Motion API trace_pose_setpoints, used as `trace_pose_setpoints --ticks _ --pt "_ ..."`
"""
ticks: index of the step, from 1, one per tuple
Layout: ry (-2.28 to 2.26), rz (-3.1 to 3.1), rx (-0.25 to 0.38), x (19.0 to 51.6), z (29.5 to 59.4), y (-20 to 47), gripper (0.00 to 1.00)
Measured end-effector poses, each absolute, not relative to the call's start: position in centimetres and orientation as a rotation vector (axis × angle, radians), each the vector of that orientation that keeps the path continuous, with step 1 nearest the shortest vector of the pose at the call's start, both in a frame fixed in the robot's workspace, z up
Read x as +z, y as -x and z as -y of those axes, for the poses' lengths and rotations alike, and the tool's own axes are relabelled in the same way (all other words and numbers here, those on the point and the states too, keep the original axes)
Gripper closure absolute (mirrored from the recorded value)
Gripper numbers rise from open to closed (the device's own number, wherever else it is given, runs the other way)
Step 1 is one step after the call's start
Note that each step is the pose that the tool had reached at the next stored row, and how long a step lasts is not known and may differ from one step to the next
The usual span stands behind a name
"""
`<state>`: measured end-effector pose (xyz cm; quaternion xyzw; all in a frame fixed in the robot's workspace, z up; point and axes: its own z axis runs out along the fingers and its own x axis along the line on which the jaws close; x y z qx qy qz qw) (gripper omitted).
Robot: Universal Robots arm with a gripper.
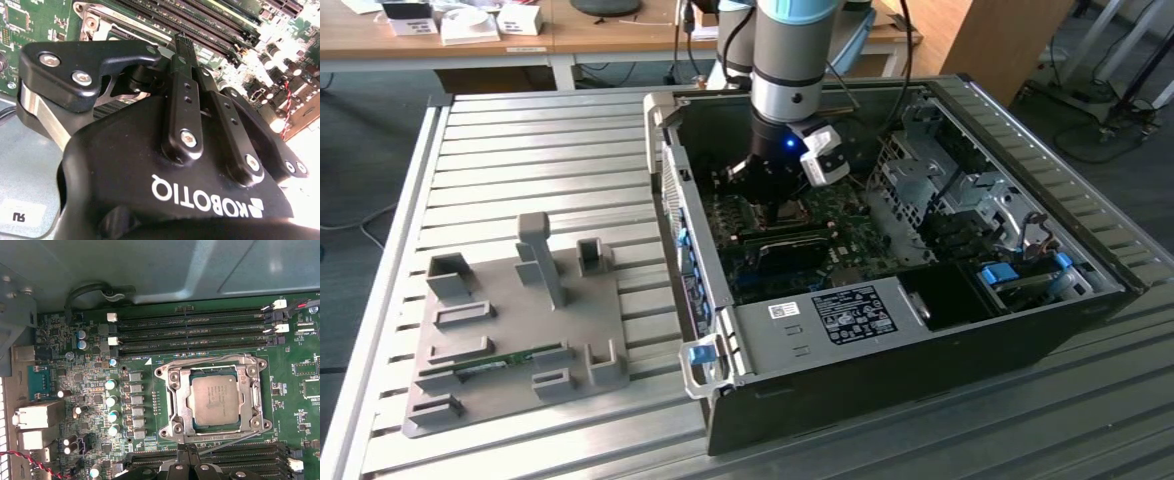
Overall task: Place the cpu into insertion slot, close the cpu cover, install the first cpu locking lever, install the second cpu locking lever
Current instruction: 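Install the second cpu locking lever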
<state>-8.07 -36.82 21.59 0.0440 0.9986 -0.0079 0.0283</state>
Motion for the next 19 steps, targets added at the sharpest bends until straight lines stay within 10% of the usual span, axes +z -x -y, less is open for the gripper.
trace_pose_setpoints --ticks 19 --pt "-0.135 -3.082 -0.024 20.86 36.82 8.52 0.89"
